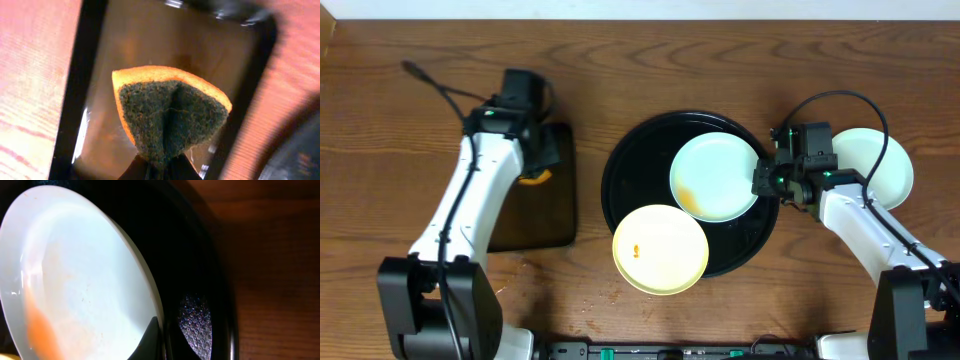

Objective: Clean dirty plates on tray and stack at the side
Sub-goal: 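Move the sponge back toward the black rectangular tray with the left gripper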

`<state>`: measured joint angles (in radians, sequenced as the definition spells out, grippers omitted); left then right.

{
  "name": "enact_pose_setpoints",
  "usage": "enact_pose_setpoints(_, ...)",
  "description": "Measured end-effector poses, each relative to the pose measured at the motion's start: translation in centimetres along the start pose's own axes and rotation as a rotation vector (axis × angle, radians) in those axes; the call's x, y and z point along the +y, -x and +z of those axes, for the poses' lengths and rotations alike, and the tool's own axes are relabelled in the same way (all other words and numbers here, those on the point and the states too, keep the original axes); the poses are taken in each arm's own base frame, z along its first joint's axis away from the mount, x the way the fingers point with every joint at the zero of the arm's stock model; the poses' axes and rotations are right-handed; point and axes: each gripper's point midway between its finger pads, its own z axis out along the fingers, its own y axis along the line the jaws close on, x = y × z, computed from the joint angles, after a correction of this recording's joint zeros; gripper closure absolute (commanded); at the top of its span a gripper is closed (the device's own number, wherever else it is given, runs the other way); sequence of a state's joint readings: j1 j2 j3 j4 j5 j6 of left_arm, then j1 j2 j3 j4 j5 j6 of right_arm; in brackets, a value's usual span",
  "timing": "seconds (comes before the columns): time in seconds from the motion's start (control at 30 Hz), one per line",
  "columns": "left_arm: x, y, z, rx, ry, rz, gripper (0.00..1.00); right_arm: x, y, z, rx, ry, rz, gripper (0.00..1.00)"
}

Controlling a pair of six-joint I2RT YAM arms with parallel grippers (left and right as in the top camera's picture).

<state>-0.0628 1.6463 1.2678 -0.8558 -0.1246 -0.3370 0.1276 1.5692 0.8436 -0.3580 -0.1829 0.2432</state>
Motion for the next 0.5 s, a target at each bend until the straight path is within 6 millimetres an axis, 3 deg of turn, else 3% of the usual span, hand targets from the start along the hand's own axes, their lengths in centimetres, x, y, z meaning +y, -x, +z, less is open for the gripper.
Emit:
enact_pose_setpoints(0.17,2.4,-1.9,2.8,0.082,0.009,-0.051,0.83,-0.5,-0.3,-0.2,0.021,-0.031,-0.016,0.99)
enact_pose_setpoints(0.2,2.4,-2.0,3.1,0.083,0.005,-0.047,0.75,-0.6,-0.2,-0.2,0.019,-0.04,-0.017,0.99)
enact_pose_setpoints(0.37,2.0,-2.2,3.6,0.08,-0.016,-0.036,0.61,-1.9,0.1,-0.3,0.005,-0.096,-0.007,0.99)
enact_pose_setpoints(0.5,1.9,-2.2,3.6,0.08,-0.021,-0.03,0.39,-4.2,0.7,-0.8,-0.015,-0.149,0.041,0.99)
